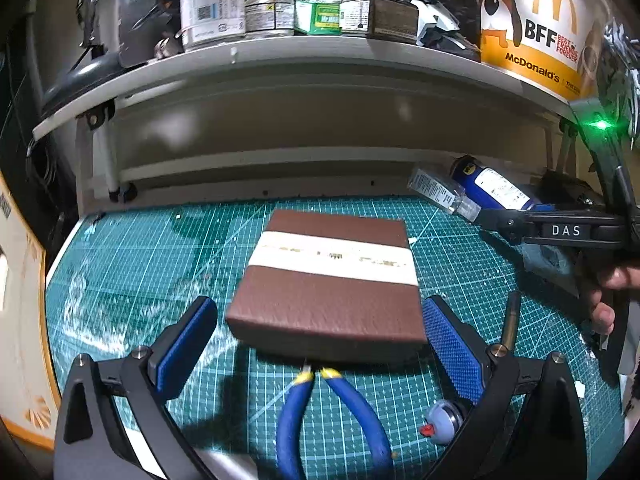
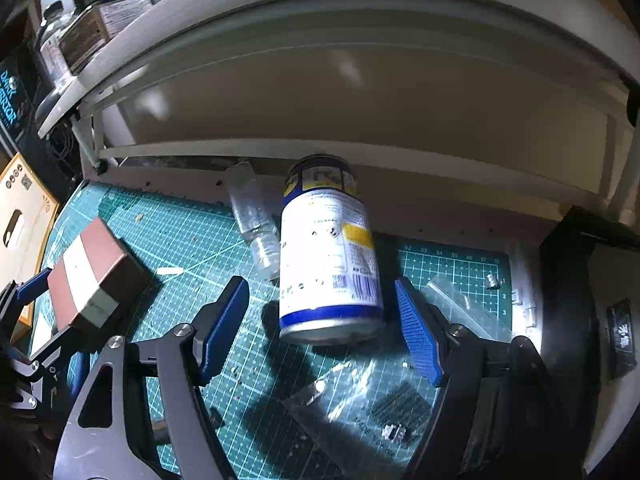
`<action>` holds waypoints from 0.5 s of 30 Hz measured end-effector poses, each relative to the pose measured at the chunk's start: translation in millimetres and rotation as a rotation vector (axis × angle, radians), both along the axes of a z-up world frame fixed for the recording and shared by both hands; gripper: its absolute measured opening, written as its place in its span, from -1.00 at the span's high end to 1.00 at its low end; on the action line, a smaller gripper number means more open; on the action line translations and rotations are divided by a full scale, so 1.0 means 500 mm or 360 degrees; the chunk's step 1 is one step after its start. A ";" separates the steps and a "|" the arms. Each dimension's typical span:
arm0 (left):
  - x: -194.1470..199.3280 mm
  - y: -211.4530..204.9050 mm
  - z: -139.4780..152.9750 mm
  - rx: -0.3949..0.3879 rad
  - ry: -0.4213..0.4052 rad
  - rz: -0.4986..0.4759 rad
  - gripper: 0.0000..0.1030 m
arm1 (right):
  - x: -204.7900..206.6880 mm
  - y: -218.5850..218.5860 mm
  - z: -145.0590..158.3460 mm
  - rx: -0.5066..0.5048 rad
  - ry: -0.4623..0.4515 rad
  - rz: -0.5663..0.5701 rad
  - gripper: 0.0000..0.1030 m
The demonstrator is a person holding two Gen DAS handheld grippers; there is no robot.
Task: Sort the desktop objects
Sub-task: 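Grasp the brown gift box with left tool while right tool grasps the blue-white spray can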
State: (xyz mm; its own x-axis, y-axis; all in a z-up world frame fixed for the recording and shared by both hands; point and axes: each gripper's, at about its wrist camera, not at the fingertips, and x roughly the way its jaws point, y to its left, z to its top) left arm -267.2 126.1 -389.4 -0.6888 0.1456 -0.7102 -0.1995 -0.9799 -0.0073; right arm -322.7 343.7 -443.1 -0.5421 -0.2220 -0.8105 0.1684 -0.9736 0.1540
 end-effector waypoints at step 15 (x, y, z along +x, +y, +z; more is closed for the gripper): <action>-0.050 0.020 -0.031 -0.0009 -0.0182 0.0014 -0.84 | -0.023 -0.018 -0.003 0.0019 0.0030 -0.0023 0.04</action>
